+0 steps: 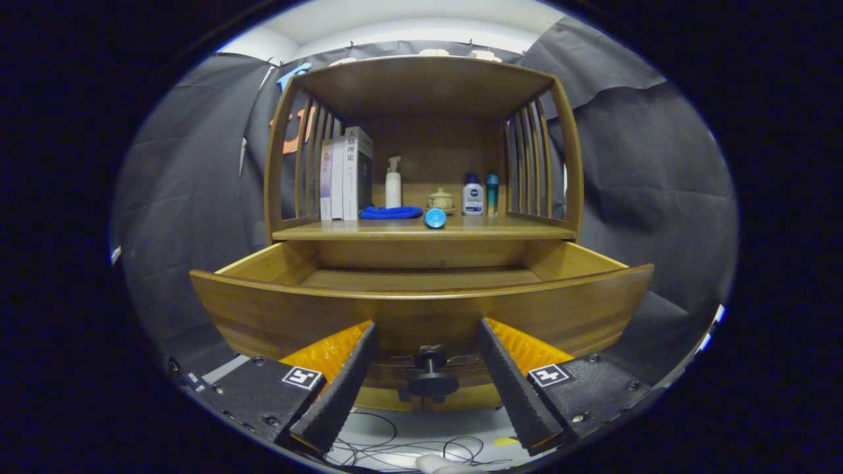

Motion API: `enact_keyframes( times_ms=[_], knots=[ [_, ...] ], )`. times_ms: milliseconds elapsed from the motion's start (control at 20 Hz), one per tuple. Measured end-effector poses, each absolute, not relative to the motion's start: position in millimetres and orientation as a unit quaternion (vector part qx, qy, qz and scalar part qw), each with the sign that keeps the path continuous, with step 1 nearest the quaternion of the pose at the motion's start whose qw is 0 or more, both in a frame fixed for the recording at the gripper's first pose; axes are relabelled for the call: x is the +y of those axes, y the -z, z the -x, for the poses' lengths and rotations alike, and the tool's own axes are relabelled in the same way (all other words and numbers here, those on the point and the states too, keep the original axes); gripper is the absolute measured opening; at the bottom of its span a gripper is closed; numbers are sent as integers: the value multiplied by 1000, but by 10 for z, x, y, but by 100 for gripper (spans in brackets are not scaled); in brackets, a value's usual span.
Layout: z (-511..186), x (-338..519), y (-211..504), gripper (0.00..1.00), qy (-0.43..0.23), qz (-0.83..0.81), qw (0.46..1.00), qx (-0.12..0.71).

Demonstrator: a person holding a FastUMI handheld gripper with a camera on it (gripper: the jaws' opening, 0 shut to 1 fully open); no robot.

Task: Pull open the drawer, take out the items inside it, and place them on the countertop above the cabinet.

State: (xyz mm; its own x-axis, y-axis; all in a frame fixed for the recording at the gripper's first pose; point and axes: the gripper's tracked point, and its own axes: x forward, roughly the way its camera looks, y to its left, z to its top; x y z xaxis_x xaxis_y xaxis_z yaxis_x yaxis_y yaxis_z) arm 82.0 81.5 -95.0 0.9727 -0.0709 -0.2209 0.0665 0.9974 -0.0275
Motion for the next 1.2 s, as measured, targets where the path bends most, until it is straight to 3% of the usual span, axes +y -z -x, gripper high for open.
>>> enact_keyframes(
  times_ms=[1200],
  knots=[
    [-1955, 820, 844, 99, 48, 13, 994, 95]
  ],
)
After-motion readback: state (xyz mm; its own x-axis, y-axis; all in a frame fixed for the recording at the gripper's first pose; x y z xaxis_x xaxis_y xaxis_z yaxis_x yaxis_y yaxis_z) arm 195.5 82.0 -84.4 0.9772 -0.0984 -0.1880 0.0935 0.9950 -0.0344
